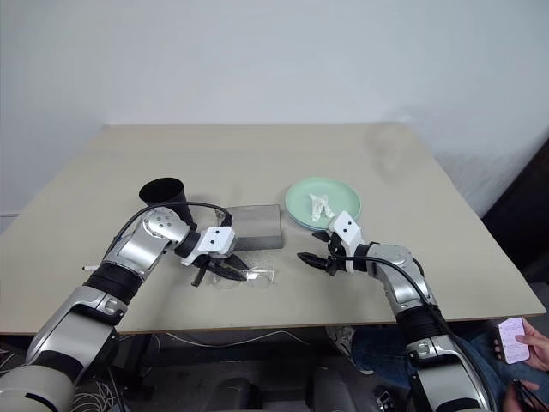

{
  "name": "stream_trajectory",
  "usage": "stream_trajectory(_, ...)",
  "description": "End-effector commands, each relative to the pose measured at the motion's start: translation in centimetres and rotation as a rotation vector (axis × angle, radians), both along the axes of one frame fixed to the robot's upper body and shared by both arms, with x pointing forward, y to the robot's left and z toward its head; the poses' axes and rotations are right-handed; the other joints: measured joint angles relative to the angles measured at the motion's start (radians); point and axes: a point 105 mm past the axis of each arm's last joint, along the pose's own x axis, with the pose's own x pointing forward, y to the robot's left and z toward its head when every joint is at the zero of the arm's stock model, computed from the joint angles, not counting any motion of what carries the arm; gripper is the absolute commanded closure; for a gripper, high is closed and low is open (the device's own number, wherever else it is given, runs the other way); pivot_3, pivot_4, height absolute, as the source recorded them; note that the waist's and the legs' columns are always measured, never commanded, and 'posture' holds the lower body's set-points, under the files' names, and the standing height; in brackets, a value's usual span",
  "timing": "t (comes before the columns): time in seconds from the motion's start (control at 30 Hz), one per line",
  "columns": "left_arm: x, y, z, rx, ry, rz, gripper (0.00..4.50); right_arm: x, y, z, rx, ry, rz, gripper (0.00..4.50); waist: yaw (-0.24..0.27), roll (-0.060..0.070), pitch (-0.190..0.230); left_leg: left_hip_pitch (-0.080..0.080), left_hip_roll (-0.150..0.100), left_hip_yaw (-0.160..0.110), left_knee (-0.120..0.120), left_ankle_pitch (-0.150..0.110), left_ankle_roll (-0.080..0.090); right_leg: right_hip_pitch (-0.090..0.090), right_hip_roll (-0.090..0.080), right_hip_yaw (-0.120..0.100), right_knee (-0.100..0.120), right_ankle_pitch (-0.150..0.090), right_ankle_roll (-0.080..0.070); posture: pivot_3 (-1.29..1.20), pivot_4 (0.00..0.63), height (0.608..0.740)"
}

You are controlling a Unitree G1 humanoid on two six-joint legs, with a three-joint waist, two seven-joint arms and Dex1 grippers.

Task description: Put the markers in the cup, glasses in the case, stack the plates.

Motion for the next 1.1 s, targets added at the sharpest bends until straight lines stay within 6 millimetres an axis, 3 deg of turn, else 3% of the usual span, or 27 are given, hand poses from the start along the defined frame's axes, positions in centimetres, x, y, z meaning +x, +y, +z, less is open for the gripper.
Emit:
stream_trajectory(0.03,0.4,-0.2,0.8,-0.007,-0.033,-0.003,4.23,0.5,0.3,1.5,0.011,-0.059,0.006,0.75,0.000,0.000,0.000,0.000,0.000,0.000,0.000,0.000,0.000,0.000,0.000,0.000,0.000,0.000,0.000,0.00,0.000,0.721)
stream_trajectory(0.53,0.3,-0.3,1.1,-0.030,-0.030,0.003,4.23,0.8,0.1,1.4,0.004,-0.065,-0.011,0.75,0.000,0.000,0.000,0.000,0.000,0.000,0.001,0.000,0.000,0.000,0.000,0.000,0.000,0.000,0.000,0.00,0.000,0.721)
stream_trajectory(0.7,0.7,-1.1,4.6,-0.160,-0.013,0.031,4.23,0.8,0.1,1.4,0.003,-0.066,-0.012,0.75,0.000,0.000,0.000,-0.001,0.000,0.000,0.001,0.000,0.000,-0.001,0.000,0.000,0.000,0.000,0.000,0.00,0.000,0.721)
stream_trajectory(0.9,1.5,-1.2,7.3,-0.216,-0.075,0.047,4.23,0.9,0.0,1.3,0.001,-0.065,-0.018,0.75,-0.001,0.000,0.000,-0.001,0.000,0.000,0.001,0.000,0.000,0.000,0.000,0.000,0.000,0.000,0.000,0.00,0.000,0.721)
stream_trajectory(1.1,1.9,-0.8,7.1,-0.173,-0.094,0.056,4.23,1.1,0.0,1.4,0.003,-0.068,-0.020,0.75,-0.001,0.000,0.000,0.000,0.000,0.000,0.001,0.000,0.000,0.000,0.000,0.000,0.000,0.000,0.000,0.00,0.000,0.721)
